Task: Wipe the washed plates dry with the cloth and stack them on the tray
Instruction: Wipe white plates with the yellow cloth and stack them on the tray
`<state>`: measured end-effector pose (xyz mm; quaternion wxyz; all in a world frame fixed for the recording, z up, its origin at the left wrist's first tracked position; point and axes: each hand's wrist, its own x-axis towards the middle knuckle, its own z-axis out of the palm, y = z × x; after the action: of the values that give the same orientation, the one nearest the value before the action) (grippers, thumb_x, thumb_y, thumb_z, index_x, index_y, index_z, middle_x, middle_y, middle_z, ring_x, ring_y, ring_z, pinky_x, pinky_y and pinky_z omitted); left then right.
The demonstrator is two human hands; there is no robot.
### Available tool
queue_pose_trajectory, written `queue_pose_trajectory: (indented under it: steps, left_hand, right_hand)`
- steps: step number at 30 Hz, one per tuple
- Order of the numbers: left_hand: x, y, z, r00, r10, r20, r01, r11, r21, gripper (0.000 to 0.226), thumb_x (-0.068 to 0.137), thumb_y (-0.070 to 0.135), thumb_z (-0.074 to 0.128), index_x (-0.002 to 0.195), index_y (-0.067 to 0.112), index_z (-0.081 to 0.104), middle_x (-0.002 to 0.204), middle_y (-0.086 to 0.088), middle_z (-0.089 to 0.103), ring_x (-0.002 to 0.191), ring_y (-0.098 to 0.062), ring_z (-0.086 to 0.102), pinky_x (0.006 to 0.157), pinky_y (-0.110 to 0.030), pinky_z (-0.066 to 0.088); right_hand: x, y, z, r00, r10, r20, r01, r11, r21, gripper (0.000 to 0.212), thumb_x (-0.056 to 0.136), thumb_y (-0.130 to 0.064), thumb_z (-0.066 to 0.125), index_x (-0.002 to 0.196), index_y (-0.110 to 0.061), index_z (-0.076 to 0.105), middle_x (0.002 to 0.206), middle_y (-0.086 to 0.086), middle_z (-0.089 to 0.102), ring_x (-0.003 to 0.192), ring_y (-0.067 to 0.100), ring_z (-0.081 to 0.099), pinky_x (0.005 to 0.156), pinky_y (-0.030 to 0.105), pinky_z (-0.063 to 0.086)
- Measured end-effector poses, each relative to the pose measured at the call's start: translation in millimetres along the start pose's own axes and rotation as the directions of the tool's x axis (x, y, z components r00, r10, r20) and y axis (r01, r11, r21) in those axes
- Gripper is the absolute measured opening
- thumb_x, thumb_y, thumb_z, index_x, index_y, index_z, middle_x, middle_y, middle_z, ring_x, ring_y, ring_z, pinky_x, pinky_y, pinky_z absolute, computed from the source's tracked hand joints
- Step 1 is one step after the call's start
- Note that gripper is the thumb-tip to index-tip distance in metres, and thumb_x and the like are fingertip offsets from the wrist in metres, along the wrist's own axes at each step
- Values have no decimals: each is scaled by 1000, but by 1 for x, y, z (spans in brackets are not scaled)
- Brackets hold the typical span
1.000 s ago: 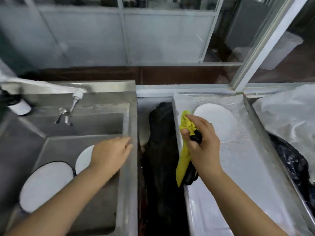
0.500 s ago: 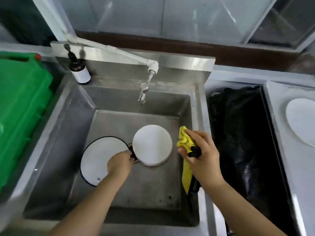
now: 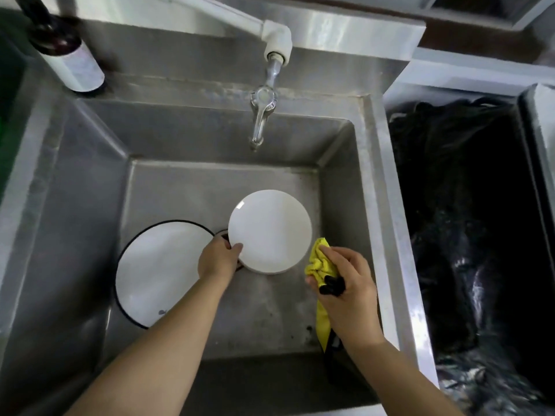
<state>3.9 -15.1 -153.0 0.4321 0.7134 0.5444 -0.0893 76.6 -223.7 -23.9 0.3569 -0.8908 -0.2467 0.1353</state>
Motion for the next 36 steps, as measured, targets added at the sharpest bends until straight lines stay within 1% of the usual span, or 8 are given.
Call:
queue_pose_trajectory:
  steps: [3, 8, 12, 17, 22, 28, 32, 36]
  left_hand:
    - [8, -4, 7, 999, -22, 39, 23, 999, -28, 28, 90, 33, 57, 86, 6, 57, 79, -8, 67, 74, -29, 64, 67, -37, 51]
    - [11, -3, 8, 995, -68, 74, 75, 991, -106, 23, 91, 30, 55, 86, 7, 54, 86, -16, 70, 81, -34, 67, 80, -46, 54]
    - [1, 8, 9, 986, -140, 90, 165, 900, -404, 11, 86, 18, 56, 80, 10, 51, 90, -17, 65, 85, -37, 66, 81, -52, 55]
    - [-5, 28, 9, 948, -247, 200, 316, 661, -681, 20, 88, 8, 51, 106, 7, 57, 108, -13, 61, 97, -35, 61, 72, -39, 55]
    - [-7, 37, 4, 939, -188, 288, 341, 623, -704, 26, 94, 14, 55, 120, 10, 56, 112, -10, 60, 94, -28, 58, 71, -34, 48]
    - [-22, 42, -27, 995, -83, 64, 105, 770, -629, 15, 93, 27, 51, 104, 21, 59, 107, -6, 65, 89, -24, 61, 74, -33, 51]
    - [-51, 44, -66, 994, 79, -72, -104, 867, -486, 12, 93, 33, 50, 87, 27, 59, 96, 0, 67, 90, -25, 62, 86, -42, 52]
    - [-88, 49, -102, 949, 248, -194, -296, 912, -283, 18, 95, 32, 49, 84, 21, 57, 83, 1, 65, 83, -26, 61, 72, -36, 47]
  right_hand:
    - [0, 7, 3, 1000, 24, 5, -24, 1000, -12, 59, 72, -10, 82, 126, -17, 60, 120, -2, 51, 111, 12, 52, 93, 18, 49]
    - [-4, 9, 1, 1000, 15, -19, -15, 1000, -11, 55, 71, -8, 83, 122, -13, 63, 117, 3, 54, 107, 13, 53, 92, 13, 45]
    - [-5, 6, -3, 999, 33, -29, -32, 999, 34, 53, 73, -10, 82, 122, -15, 63, 116, 0, 54, 108, 9, 52, 90, 8, 44]
    - [-6, 5, -8, 999, 42, -30, -41, 998, 55, 52, 74, -9, 81, 122, -16, 63, 116, -1, 54, 107, 12, 55, 88, 9, 46]
    - [-2, -1, -13, 993, 20, -120, -12, 998, 65, 48, 73, -12, 81, 118, -14, 65, 111, -3, 58, 102, 9, 58, 85, 10, 47]
    - [7, -15, -24, 977, 180, -118, -157, 970, 186, 48, 72, -16, 83, 116, -22, 66, 106, -17, 58, 96, -11, 56, 77, 2, 43]
    - [9, -29, -34, 898, 436, 65, -412, 778, 474, 46, 74, -10, 79, 113, -30, 66, 98, -10, 69, 88, 2, 66, 73, 19, 55]
    - [7, -49, -46, 856, 457, 242, -490, 567, 662, 42, 80, 10, 63, 111, -19, 67, 88, 5, 73, 84, 25, 69, 77, 43, 55]
